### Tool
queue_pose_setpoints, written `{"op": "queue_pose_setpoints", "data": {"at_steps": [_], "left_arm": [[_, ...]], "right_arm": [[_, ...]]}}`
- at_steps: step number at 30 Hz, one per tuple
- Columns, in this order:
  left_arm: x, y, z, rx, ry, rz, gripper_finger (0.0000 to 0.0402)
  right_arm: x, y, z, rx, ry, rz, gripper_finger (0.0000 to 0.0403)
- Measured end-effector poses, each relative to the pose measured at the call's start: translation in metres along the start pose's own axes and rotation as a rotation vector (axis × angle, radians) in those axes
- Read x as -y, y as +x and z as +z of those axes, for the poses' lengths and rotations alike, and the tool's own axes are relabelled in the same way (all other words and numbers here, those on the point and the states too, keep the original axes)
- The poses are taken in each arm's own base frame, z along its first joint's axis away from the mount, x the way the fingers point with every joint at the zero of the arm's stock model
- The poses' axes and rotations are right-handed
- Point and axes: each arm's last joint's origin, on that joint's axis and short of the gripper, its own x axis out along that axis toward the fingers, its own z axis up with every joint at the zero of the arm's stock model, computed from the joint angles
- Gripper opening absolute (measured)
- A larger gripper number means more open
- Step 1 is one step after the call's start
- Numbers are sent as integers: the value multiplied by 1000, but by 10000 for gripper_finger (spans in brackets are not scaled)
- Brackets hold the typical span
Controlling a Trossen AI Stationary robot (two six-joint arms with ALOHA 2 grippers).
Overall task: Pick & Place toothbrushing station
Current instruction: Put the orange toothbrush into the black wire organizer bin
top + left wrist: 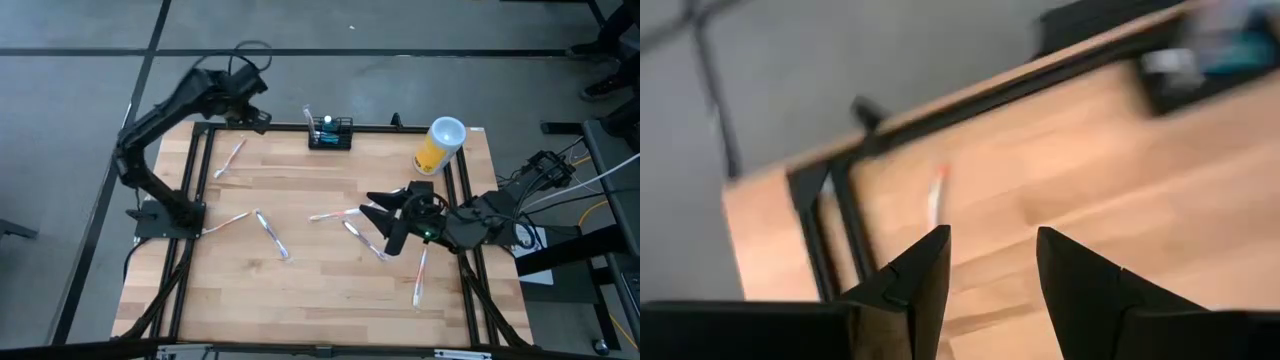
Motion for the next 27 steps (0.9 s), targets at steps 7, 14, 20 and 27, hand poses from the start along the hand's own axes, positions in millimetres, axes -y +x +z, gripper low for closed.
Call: {"op": "queue_pose_setpoints", "data": {"at_steps": [7, 14, 20, 27], "left_arm": [[-16, 88, -28, -250, -212, 230, 146], [-11, 144, -64, -295, -374, 137, 146], [-11, 165, -81, -206, -666, -37, 146], [-27, 171, -109, -176, -1097, -48, 146]], "right_arm": [[1, -3, 6, 11, -17, 1, 242], [4, -9, 16, 17, -19, 23, 242], [6, -13, 23, 25, -2, 31, 242], [6, -14, 24, 27, 6, 31, 242]]}}
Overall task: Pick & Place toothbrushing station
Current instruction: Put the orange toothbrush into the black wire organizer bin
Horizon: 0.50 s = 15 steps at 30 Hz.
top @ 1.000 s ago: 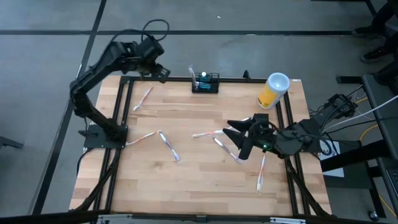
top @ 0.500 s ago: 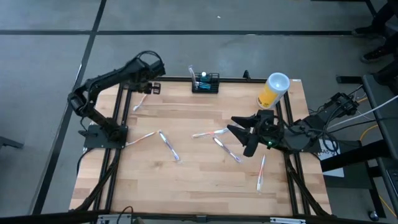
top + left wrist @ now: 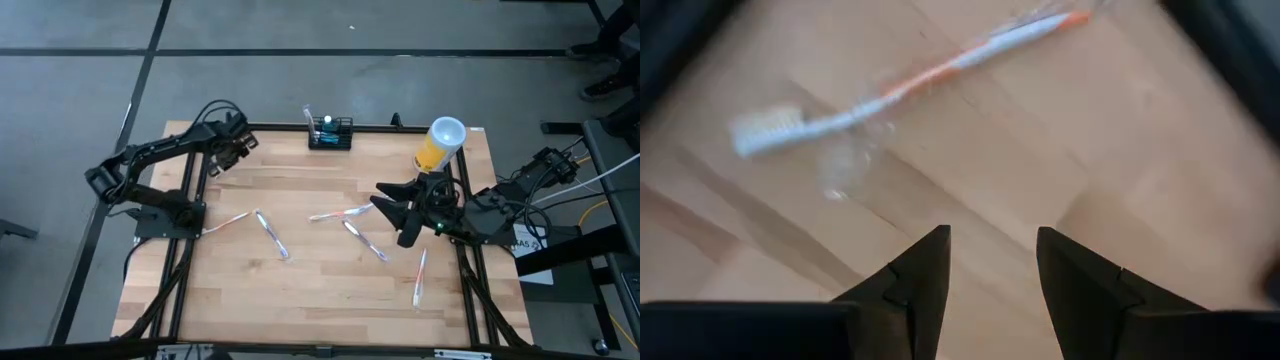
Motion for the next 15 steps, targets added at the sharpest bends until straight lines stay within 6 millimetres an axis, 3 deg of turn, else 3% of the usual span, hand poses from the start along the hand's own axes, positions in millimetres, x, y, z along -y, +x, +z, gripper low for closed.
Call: {"op": "queue_pose_setpoints", "data": {"at_steps": [9, 15], "left_arm": [[-25, -13, -6, 163, -365, -163, 146], [-36, -19, -10, 263, -570, -157, 146]], "right_arm": [[0, 0, 0, 1, -1, -2, 242], [0, 0, 0, 6, -1, -8, 242]]}}
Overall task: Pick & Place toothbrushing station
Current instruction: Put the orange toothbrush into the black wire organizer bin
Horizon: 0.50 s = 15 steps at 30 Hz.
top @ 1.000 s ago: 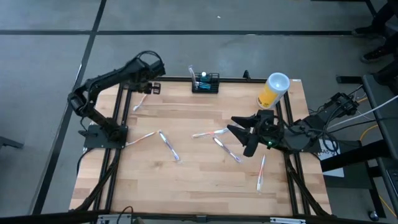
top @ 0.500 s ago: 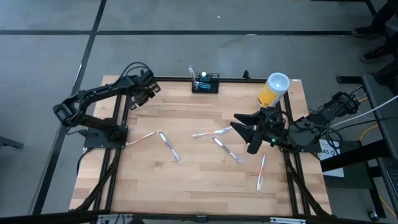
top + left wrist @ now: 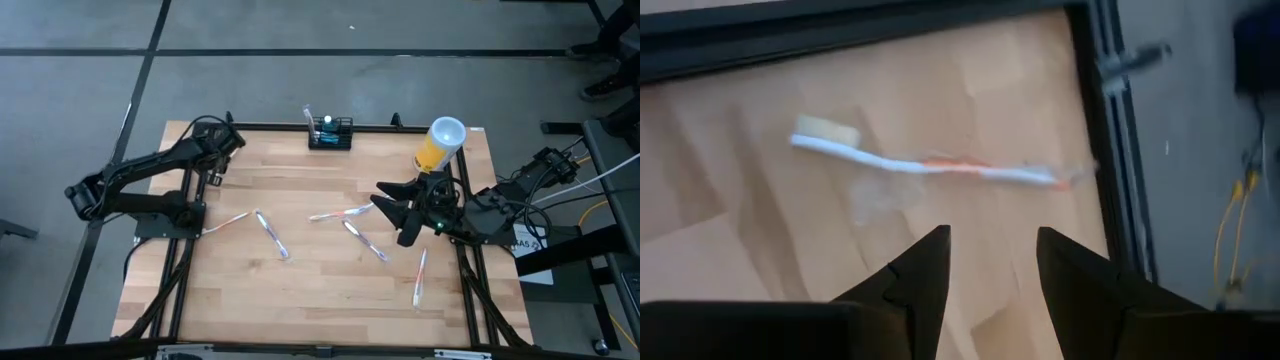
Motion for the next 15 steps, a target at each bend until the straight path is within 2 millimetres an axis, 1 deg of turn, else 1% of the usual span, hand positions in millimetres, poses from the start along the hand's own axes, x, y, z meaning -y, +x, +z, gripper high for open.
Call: {"op": "queue_pose_setpoints", "data": {"at_steps": [2, 9, 13, 15], "left_arm": [[-2, 1, 0, 17, -52, 14, 145], [5, 21, -2, 40, -106, 74, 145], [6, 34, -8, -6, -131, 137, 145], [6, 37, -14, -34, -134, 143, 145]], "right_arm": [[0, 0, 0, 0, 0, 0, 242], [0, 0, 0, -4, 25, 6, 242], [0, 0, 0, -7, 64, 9, 242], [0, 0, 0, -7, 81, 9, 242]]}}
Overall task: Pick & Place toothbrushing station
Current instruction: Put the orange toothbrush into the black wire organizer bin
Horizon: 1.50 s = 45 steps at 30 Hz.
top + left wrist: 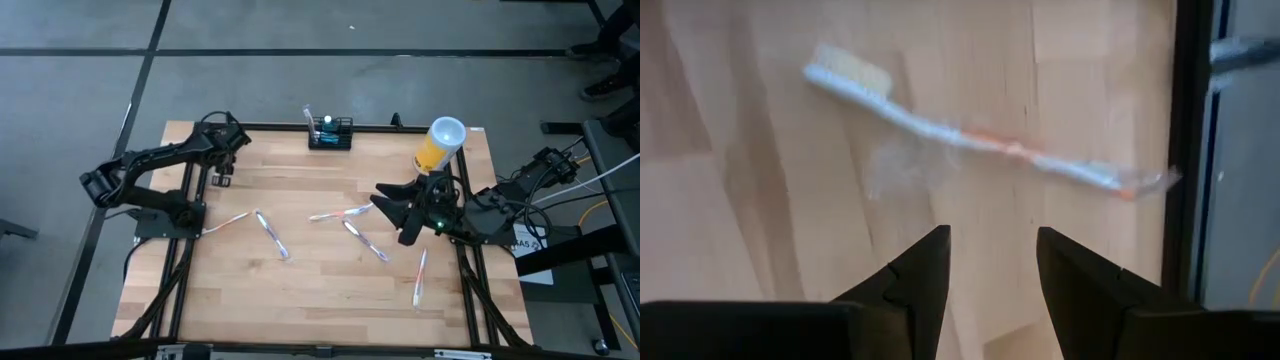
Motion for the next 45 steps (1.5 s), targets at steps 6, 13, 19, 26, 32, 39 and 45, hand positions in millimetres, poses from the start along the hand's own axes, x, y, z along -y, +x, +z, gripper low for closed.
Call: {"op": "queue_pose_setpoints", "data": {"at_steps": [6, 13, 19, 26, 32, 39, 45], "left_arm": [[-1, 9, -2, 45, 15, 28, 145], [1, 25, -6, 63, 2, 61, 145], [5, 39, -6, 66, -31, 79, 145], [10, 51, -7, 43, -60, 76, 144], [7, 60, -2, 0, -49, 4, 100], [-16, 56, 6, -50, 87, -161, 4], [-32, 36, -4, -181, 276, -293, 2]], "right_arm": [[-2, 0, 2, 16, 31, 14, 242], [-2, 0, 3, 16, 78, 15, 242], [-3, 0, 3, 21, 120, 20, 242], [-4, 0, 5, 32, 146, 29, 242], [-4, 0, 6, 51, 148, 17, 242], [-5, 0, 7, 68, 121, 10, 242], [-5, 0, 7, 69, 84, 10, 242]]}}
